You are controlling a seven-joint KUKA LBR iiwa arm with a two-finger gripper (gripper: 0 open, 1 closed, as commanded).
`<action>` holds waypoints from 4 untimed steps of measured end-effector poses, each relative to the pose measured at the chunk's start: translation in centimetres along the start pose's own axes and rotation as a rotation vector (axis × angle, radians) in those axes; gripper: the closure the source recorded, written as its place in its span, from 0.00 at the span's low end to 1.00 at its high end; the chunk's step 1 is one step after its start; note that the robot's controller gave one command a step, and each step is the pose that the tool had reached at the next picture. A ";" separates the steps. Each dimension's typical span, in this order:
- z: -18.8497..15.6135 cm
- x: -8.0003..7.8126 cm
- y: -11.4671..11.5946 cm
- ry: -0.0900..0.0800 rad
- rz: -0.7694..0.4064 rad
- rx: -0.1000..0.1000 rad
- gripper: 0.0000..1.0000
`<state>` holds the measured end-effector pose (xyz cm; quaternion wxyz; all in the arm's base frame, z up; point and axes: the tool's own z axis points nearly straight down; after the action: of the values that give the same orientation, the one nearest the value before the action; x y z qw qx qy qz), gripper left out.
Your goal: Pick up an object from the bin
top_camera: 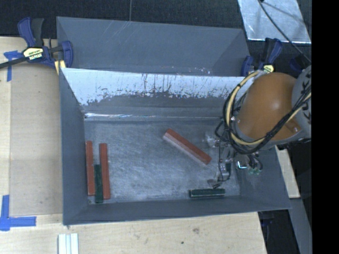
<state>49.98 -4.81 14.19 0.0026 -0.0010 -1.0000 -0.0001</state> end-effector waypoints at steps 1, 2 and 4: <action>1.4 -9.2 1.8 -0.011 0.232 -0.001 0.00; 3.1 -9.2 3.9 -0.005 0.427 -0.001 0.00; 7.3 -5.8 6.5 -0.005 0.696 0.000 0.00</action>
Offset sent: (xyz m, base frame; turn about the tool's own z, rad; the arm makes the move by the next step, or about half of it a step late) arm 0.0907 0.0180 -0.0147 0.2343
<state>55.74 1.69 6.81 0.0003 -0.3419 -0.9397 0.0007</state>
